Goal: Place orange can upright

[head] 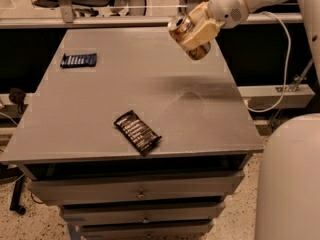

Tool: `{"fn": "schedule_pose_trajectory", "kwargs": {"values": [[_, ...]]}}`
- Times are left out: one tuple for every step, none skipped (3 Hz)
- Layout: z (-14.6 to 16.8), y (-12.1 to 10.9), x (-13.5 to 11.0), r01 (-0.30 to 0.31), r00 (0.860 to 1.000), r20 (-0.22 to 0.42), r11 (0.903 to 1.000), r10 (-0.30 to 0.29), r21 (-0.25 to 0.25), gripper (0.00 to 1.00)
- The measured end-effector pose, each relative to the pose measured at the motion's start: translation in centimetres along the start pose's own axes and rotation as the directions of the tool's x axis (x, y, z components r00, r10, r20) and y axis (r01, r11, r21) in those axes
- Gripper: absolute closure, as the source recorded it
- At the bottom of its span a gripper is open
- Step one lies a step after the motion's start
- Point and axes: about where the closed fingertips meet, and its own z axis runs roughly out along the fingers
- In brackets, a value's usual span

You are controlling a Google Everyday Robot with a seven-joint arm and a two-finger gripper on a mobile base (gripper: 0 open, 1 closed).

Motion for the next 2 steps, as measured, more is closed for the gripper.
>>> {"fn": "schedule_pose_trajectory", "kwargs": {"values": [[0.6, 0.2, -0.3, -0.099, 0.978, 0.187, 0.995, 0.095, 0.01, 1.0], [1.8, 0.2, 1.3, -0.184, 0.92, 0.351, 0.983, 0.175, -0.008, 1.0]]}}
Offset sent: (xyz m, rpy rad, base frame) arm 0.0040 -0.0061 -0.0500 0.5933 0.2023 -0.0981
